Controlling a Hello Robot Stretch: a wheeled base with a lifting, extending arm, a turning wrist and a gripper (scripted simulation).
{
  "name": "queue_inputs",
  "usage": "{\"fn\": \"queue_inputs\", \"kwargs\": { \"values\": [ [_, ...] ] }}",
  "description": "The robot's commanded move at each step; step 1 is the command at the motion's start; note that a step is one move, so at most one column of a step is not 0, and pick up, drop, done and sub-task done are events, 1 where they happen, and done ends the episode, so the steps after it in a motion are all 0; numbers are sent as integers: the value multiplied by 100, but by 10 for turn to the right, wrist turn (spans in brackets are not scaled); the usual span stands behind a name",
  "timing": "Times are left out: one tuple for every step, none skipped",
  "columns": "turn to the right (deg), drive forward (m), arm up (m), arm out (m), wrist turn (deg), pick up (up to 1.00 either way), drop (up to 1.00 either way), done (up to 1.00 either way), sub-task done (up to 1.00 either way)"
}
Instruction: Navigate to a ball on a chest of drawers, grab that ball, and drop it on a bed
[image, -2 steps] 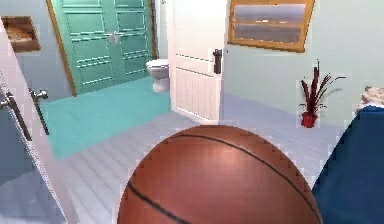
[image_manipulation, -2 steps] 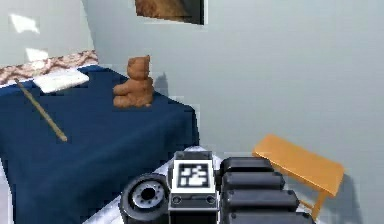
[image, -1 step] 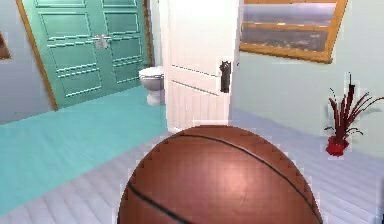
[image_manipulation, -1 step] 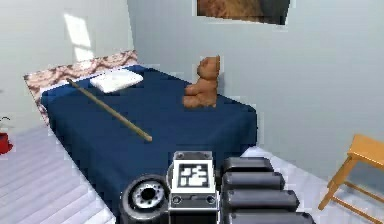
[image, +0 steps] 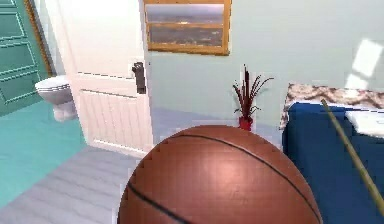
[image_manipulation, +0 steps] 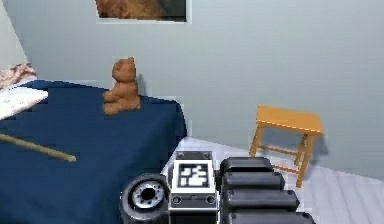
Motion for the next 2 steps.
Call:
{"fn": "queue_inputs", "kwargs": {
  "values": [
    [0,100,0,0,0,0,0,0,0],
    [60,0,0,0,0,0,0,0,0]
  ]
}}
